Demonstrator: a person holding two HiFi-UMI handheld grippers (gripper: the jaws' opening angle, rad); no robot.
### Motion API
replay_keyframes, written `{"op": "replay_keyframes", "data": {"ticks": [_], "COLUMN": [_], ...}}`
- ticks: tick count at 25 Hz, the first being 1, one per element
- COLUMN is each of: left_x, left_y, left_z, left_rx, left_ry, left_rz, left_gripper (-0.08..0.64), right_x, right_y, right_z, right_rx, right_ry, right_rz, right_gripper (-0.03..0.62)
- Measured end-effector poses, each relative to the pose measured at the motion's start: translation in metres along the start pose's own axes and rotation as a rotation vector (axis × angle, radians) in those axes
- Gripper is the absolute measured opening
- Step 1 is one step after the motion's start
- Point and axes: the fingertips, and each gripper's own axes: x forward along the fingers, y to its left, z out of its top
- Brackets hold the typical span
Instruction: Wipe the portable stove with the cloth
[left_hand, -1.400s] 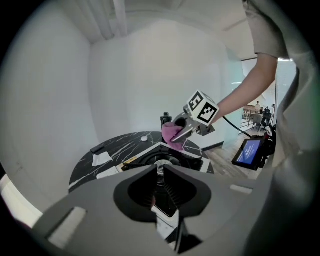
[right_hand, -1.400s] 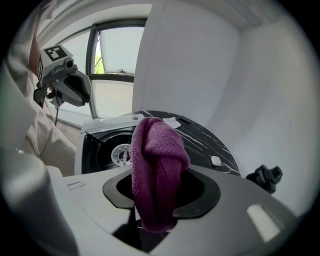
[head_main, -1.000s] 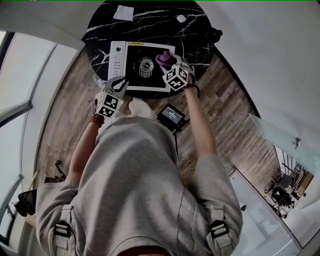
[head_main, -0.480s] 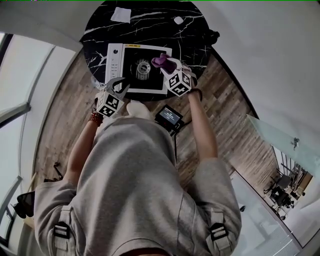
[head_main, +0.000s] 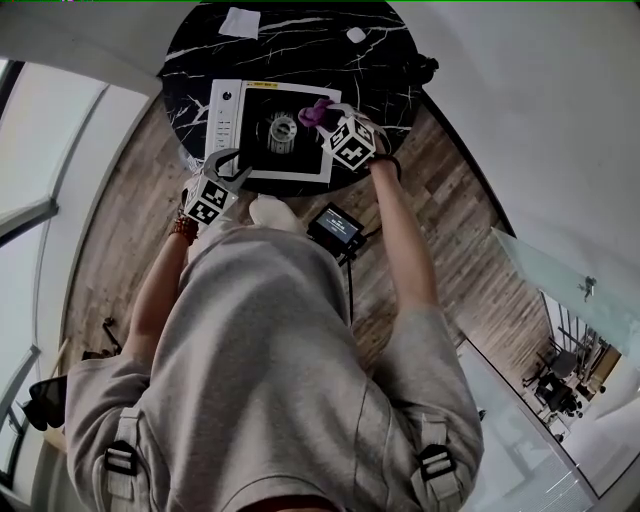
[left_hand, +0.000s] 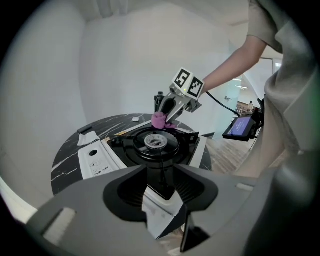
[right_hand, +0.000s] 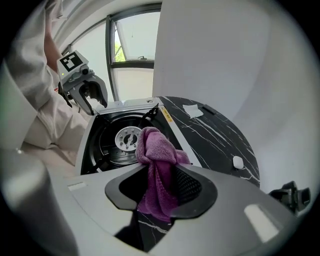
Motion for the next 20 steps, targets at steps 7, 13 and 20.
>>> {"op": "replay_keyframes", "data": {"ticks": [7,13,20], "left_x": [0.013,0.02,0.019], "left_y": [-0.005,-0.007,-0.008], "left_z": [-0.01,-0.01,-0.011], "left_rx": [0.037,0.035,0.062], "left_ry": [0.056,0.073,0.054], "left_rz": [-0.031,-0.064,-0.045], "left_gripper": [0.173,0.172,0.158], "right_x": [0.005,0.009,0.011], "right_y": [0.002,0.002,0.005], "right_z": [0.003,0.002,0.003], "right_rx": [-0.011,-0.043,-0.141], "right_ry": [0.013,0.073,0.194], "right_rz": [0.038,0.082,0.12], "right_gripper": [0.15,0.149,0.144]}}
